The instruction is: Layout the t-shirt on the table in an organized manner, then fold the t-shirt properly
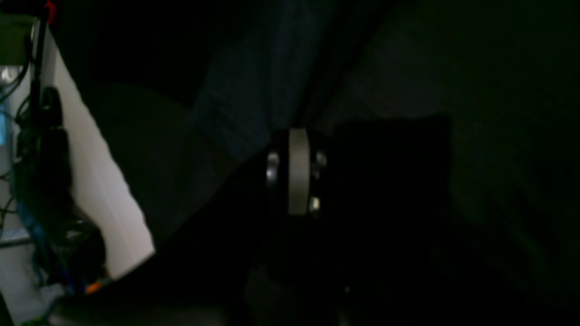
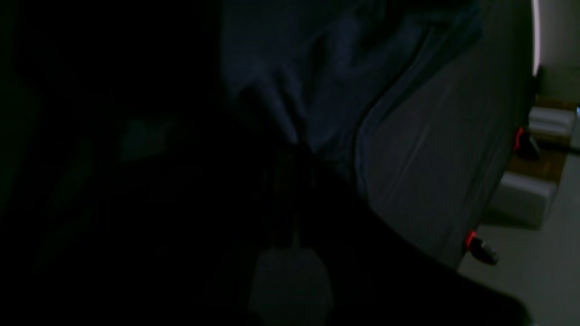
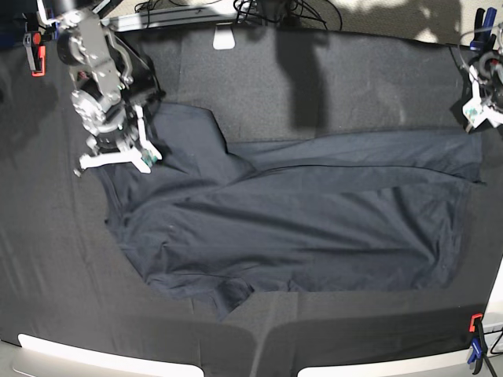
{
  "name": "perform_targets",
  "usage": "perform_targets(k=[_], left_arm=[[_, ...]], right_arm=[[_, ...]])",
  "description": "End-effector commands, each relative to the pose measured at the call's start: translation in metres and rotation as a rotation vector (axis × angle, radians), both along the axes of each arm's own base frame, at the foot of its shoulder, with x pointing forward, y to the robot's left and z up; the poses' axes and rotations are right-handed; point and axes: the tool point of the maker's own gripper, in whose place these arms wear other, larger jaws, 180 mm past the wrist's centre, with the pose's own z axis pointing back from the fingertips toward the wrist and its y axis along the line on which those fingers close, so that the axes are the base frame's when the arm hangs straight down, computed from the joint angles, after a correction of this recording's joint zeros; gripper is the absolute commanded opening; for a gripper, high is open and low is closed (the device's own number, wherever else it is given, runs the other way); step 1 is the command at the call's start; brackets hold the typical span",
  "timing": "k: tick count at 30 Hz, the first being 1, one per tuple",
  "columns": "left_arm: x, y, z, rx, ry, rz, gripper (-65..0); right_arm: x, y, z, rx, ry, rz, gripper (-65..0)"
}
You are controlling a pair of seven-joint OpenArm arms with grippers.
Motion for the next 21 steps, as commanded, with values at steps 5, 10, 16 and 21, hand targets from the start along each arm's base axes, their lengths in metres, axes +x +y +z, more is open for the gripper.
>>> perform_targets(k=[5,10,16,21], left_arm=[[-0.021,-0.003,0.018,0.064,0.036,-0.114,-65.0],[-0.036,0.000,0.020,0.130,0.090,-0.135,-65.0],[-0.039,0.002,0.021,0.121,0.094,-0.122,-65.0],[-0.038,-0.005,0.024,0.081,0.077,-0.133,-65.0]], right_arm=[[-0.039,-0.017,0.025,-0.102,0.012,0.046,-65.0],[-0.071,-0.015,0.032,-0.122,0.048,0.073,-65.0],[-0.092,-0.005,0.034,-0.104,0.069,0.080,-65.0],[-0.095,0.004,0.042,-0.084,0.057,0.092,-65.0]])
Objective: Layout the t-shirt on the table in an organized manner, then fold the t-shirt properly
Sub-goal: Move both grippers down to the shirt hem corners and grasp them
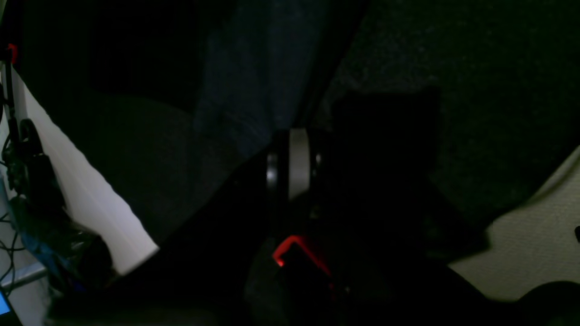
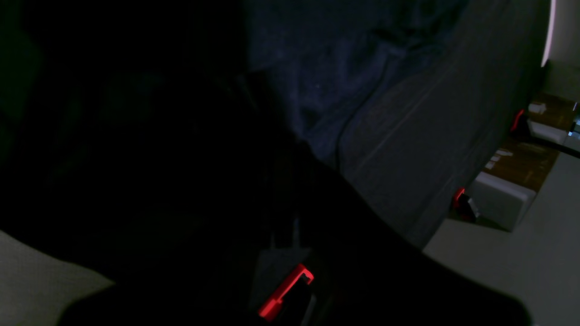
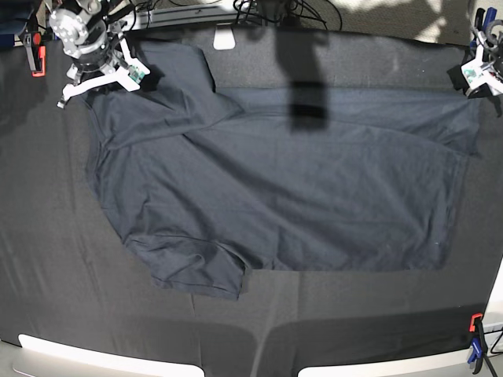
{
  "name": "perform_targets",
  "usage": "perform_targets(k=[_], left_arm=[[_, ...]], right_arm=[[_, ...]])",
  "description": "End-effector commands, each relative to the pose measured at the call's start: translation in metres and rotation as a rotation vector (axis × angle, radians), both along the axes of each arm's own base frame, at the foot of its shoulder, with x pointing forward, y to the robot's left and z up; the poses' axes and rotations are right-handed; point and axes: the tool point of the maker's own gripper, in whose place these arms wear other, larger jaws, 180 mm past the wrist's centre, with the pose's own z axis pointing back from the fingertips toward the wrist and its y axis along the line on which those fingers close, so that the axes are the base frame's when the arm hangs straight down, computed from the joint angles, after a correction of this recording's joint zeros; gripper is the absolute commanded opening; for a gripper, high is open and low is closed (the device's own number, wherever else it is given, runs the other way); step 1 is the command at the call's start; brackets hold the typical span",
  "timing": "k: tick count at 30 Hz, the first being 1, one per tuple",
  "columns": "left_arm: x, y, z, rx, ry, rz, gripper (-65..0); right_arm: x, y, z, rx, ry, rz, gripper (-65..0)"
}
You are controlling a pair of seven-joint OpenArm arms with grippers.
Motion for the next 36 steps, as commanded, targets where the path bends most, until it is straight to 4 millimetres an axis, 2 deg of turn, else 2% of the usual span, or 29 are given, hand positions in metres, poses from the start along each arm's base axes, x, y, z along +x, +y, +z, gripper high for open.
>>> perform_targets(k=[1,6,10,13,14,17,20,24,26,28,32,34,36], left_arm=[[0.010,0.004,0.011,-0.003,-0.034,-0.004,-65.0],[0.011,0.003,0.013,-0.027,-0.039,0.014,-65.0],[0.011,0.004,0.012,-0.024,-0.037,0.017,-65.0],[0.011,0.004,0.012,-0.022,-0.036,0.018,-65.0],[0.011,0.004,0.012,-0.021,-0.036,0.018,-61.7],[0.010,0.007,0.011,-0.008,-0.030,0.027,-52.3],[0.014,0.012,0.014,0.038,-0.022,0.042,-50.5],[0.031,0.016,0.035,0.049,-0.031,0.107,-50.5],[0.042,0.010,0.050,0.027,-0.042,0.118,-50.5],[0.053,-0.004,0.066,-0.020,-0.067,0.094,-50.5],[0.072,-0.029,0.091,-0.153,-0.128,0.099,-50.5],[0.082,-0.032,0.098,-0.205,-0.155,0.130,-50.3],[0.091,-0.030,0.103,-0.235,-0.176,0.172,-50.3]], right_arm=[[0.008,-0.003,0.011,-0.017,-0.039,0.006,-65.0],[0.008,-0.003,0.011,-0.017,-0.042,0.001,-65.0],[-0.001,-0.006,0.006,0.001,0.003,-0.054,-65.0],[-0.006,-0.003,0.001,0.031,0.033,-0.065,-55.5],[-0.007,-0.003,0.000,0.031,0.044,-0.062,-53.6],[-0.013,-0.004,-0.003,0.032,0.079,-0.078,-53.3],[-0.013,-0.004,-0.003,0.031,0.081,-0.074,-53.3],[-0.008,-0.003,0.004,0.029,0.065,-0.056,-53.3],[-0.002,-0.001,0.012,0.032,0.040,-0.040,-53.3],[0.006,0.002,0.021,0.061,0.001,-0.044,-53.3],[0.024,0.012,0.029,0.210,-0.042,-0.109,-53.3],[0.035,0.017,0.033,0.296,-0.057,-0.151,-53.1],[0.048,0.020,0.040,0.357,-0.092,-0.183,-48.7]])
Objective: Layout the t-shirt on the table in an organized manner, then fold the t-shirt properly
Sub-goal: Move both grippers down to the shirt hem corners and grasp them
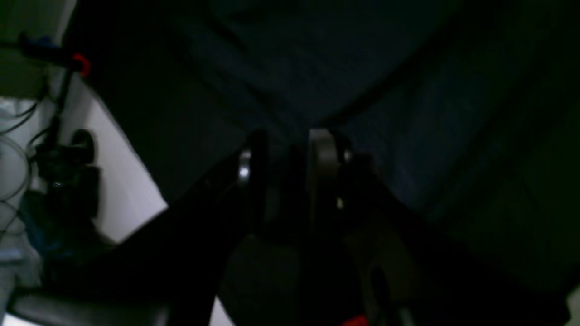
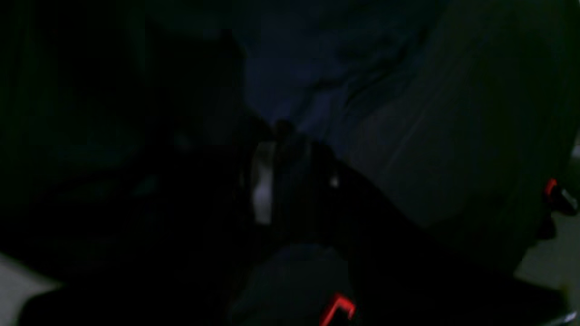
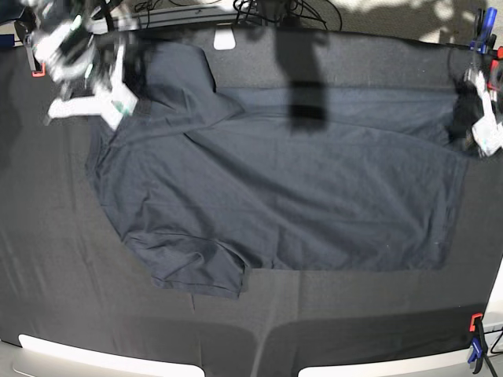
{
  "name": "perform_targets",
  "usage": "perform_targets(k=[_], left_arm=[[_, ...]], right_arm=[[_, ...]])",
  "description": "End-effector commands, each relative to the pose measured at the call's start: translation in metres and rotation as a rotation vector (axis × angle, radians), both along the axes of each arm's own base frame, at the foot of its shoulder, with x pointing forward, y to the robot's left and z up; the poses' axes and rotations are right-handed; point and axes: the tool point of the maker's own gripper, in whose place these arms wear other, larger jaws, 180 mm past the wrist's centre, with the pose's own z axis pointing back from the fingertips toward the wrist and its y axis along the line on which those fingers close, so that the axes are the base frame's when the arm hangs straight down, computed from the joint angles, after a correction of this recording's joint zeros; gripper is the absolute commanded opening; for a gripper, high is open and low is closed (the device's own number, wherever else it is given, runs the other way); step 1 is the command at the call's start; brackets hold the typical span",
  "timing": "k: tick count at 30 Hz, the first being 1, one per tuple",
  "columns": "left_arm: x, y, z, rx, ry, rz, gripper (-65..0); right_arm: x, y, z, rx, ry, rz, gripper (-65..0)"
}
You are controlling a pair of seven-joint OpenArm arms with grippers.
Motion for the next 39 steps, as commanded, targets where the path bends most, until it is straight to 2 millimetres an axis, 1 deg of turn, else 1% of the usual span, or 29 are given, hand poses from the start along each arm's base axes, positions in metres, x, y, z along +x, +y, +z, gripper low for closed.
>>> perform_targets(k=[1,3,5,7,9,11,13,15,18,21,24,27,30,33,35,37,39], left_arm=[[0.013,0.004,0.015,0.001,-0.055,0.011,-50.3],[0.023,0.003,0.022,-0.038,-0.087,0.036,-49.8],[0.036,0.002,0.030,-0.087,-0.132,0.066,-47.4],[0.052,0.002,0.040,-0.150,-0.183,0.108,-45.7],[0.069,0.005,0.048,-0.226,-0.232,0.162,-45.6],[0.086,0.013,0.051,-0.303,-0.270,0.225,-45.6],[0.103,0.023,0.051,-0.376,-0.299,0.295,-45.6],[0.121,0.031,0.048,-0.443,-0.314,0.349,-45.6],[0.150,0.036,0.043,-0.535,-0.315,0.395,-45.6],[0.181,0.044,0.037,-0.626,-0.316,0.479,-45.6],[0.209,0.053,0.023,-0.717,-0.287,0.580,-45.6],[0.231,0.057,0.005,-0.786,-0.242,0.669,-45.6],[0.245,0.058,-0.008,-0.812,-0.232,0.715,-46.0],[0.251,0.055,-0.017,-0.810,-0.228,0.738,-46.1],[0.250,0.054,-0.028,-0.784,-0.227,0.772,-46.1],[0.244,0.057,-0.041,-0.748,-0.241,0.824,-46.1],[0.239,0.059,-0.048,-0.728,-0.263,0.855,-46.1]], right_arm=[[0.013,0.001,0.012,0.021,-0.051,-0.006,-45.1],[0.025,0.006,0.017,0.082,-0.088,-0.039,-37.7],[0.039,0.011,0.021,0.142,-0.130,-0.064,-33.2],[0.054,0.018,0.023,0.199,-0.165,-0.087,-32.4],[0.068,0.024,0.022,0.262,-0.185,-0.122,-32.4],[0.084,0.031,0.021,0.330,-0.200,-0.157,-32.4],[0.101,0.037,0.021,0.391,-0.215,-0.189,-32.4],[0.118,0.044,0.022,0.447,-0.232,-0.214,-32.4],[0.142,0.053,0.025,0.510,-0.240,-0.242,-32.4],[0.164,0.060,0.025,0.554,-0.226,-0.263,-32.4],[0.182,0.065,0.022,0.582,-0.195,-0.281,-32.4],[0.194,0.067,0.020,0.585,-0.164,-0.295,-32.4],[0.202,0.066,0.025,0.585,-0.160,-0.300,-32.4],[0.207,0.066,0.032,0.583,-0.170,-0.298,-32.4],[0.208,0.065,0.033,0.581,-0.171,-0.298,-32.4],[0.208,0.065,0.032,0.576,-0.167,-0.299,-32.4],[0.206,0.065,0.030,0.569,-0.152,-0.292,-32.4]])
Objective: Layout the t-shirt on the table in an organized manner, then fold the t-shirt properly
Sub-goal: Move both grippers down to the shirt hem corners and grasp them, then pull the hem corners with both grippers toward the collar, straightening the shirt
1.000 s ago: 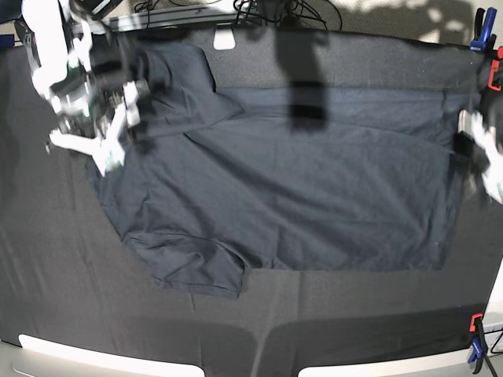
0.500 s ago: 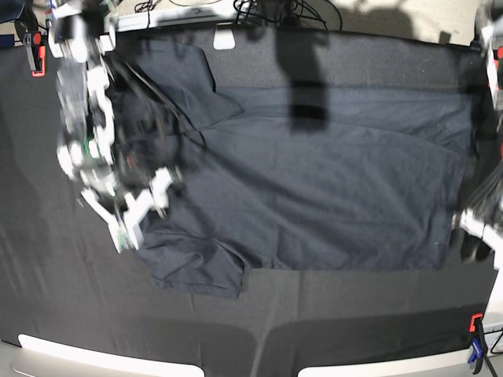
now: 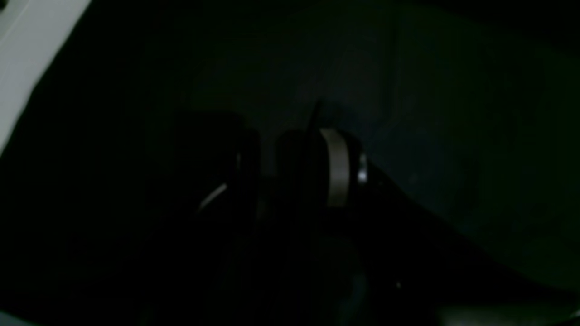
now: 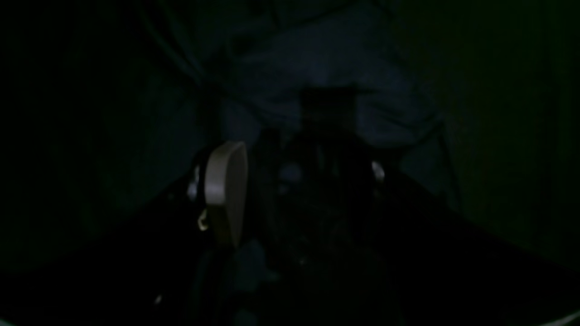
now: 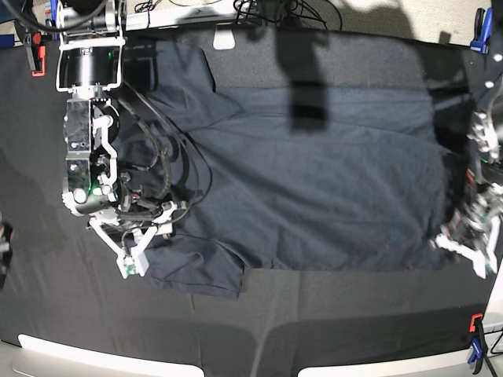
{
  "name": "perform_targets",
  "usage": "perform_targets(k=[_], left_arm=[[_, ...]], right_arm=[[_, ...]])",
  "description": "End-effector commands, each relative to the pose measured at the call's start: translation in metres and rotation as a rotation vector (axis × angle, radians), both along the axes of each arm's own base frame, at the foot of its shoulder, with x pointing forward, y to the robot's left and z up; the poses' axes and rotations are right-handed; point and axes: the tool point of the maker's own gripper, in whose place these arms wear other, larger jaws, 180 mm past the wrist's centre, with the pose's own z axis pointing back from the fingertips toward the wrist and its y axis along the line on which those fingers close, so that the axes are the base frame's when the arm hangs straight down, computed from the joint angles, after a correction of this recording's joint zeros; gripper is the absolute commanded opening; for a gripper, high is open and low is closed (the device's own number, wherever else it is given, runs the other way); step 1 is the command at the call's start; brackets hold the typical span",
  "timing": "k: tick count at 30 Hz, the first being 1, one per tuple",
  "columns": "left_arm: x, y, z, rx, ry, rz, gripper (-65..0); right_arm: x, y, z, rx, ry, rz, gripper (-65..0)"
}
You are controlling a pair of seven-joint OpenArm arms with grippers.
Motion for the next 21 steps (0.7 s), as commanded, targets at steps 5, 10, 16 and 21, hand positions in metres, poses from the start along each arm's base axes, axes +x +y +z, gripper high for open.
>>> perform_targets(k=[5,10,16,21], left_arm=[[0.015,-0.003,0.017,0.034,-0.023,-0.026,-46.0],[0.016,-0.023,0.010,-0.006,0.002,-0.088,-46.0],[0.011,-0.027,-0.002,-0.013,0.064,-0.085,-46.1],[0.008,-0.016,-0.005,0.026,0.091,-0.030,-46.1]], right_arm=[[0.011,0.001,0.018,-0.007,-0.061,0.033,-32.5],[0.011,0.001,0.018,-0.006,-0.061,0.032,-32.5],[0.011,0.001,0.018,-0.008,-0.056,0.032,-32.5],[0.010,0.000,0.017,-0.009,-0.053,0.032,-32.4]])
